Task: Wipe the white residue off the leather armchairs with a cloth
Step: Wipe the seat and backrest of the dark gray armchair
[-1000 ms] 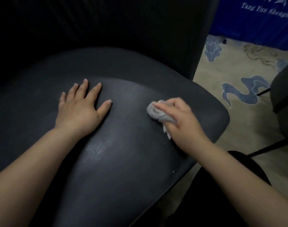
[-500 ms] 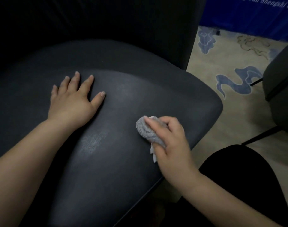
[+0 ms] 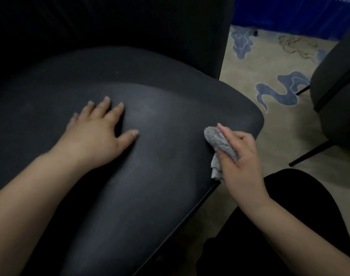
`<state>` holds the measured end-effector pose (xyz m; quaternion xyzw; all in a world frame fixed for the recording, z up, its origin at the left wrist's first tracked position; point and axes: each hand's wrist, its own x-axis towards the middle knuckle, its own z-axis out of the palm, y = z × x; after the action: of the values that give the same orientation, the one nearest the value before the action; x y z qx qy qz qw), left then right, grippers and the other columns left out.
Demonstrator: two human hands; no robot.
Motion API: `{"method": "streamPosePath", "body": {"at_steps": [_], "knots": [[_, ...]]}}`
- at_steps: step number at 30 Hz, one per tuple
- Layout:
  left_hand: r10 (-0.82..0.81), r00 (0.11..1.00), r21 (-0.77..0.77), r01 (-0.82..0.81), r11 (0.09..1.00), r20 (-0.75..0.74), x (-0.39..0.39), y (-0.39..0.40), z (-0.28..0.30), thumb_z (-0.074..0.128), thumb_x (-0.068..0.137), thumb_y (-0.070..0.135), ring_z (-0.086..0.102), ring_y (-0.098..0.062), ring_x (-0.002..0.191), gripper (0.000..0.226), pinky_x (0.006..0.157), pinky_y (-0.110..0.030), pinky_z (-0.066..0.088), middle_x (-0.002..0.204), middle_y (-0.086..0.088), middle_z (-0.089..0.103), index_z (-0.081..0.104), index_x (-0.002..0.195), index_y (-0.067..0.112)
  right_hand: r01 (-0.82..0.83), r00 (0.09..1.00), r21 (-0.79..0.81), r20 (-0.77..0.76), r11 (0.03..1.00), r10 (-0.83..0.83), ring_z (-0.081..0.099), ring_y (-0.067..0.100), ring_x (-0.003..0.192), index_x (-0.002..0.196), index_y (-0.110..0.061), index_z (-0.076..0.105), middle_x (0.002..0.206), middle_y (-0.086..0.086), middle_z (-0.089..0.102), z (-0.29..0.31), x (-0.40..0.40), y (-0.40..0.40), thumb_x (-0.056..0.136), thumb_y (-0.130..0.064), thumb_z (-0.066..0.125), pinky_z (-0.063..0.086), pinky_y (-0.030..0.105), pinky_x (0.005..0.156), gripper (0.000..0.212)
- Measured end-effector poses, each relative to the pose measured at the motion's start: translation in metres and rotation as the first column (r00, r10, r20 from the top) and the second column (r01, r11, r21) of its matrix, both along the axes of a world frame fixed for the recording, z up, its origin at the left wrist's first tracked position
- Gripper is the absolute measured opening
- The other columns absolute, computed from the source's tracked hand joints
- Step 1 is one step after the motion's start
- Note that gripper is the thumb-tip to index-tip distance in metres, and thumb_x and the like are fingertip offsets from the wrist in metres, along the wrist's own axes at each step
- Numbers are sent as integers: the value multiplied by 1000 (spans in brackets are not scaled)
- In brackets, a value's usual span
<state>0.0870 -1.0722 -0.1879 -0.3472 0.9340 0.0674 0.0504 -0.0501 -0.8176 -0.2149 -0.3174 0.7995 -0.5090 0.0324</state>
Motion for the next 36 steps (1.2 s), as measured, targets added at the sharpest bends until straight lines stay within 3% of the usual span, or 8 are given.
{"method": "streamPosePath", "body": {"at_steps": [6,12,15,21,24,26,31,36], "knots": [[-219,974,-19,218,976,-50,16,82,0,18,76,79,2,-25,148,89,118,-43,6,162,4,3,11,152,35,5,999,-40,38,999,-3,49,-22,92,132,-7,53,110,11,45,-3,12,3,87,12,56,34,-8,73,49],[-315,945,12,318,948,-87,19,97,-4,22,79,75,-8,-23,148,78,114,-35,-8,161,11,-6,5,150,46,-157,984,53,-75,986,161,50,12,114,134,-18,54,116,3,46,-8,44,-7,82,1,55,35,16,101,55],[-314,939,36,322,946,-137,20,88,-2,24,80,74,-5,-15,148,76,111,-28,-5,160,16,-2,9,150,46,3,996,36,-87,999,0,50,25,113,132,-11,55,114,4,43,-6,16,-15,83,6,56,32,17,104,52],[-214,968,15,218,976,-130,26,69,1,25,77,75,2,-14,148,84,118,-37,6,161,10,5,14,152,38,-261,949,81,-163,962,271,52,28,103,134,-19,54,113,4,47,-6,55,-35,81,-3,48,40,28,99,55],[-3,984,7,4,1000,-176,26,30,7,30,76,77,9,-20,148,86,116,-48,14,161,7,12,22,151,36,-155,987,47,-34,987,157,55,42,95,133,-13,55,113,8,43,7,6,-69,87,6,50,47,50,91,50],[75,984,-19,-79,997,-161,27,2,8,29,76,78,8,-22,148,86,116,-51,13,161,6,12,21,151,36,-76,995,116,-59,990,84,52,40,102,132,-13,57,112,7,43,11,-7,-88,89,3,52,44,46,96,46],[139,985,-34,-143,989,-103,24,-31,-3,23,77,82,6,-24,148,84,117,-53,11,162,6,8,16,150,40,-419,889,120,-145,900,434,52,29,97,130,-27,57,112,-2,44,4,51,-95,78,-4,47,50,47,85,57],[214,973,-61,-220,974,-91,20,-47,-15,8,75,86,4,-24,148,86,117,-56,7,162,6,6,11,150,45,-300,954,26,-9,954,300,58,39,96,132,-19,57,111,1,42,21,-21,-154,91,-2,54,49,58,86,44]]}}
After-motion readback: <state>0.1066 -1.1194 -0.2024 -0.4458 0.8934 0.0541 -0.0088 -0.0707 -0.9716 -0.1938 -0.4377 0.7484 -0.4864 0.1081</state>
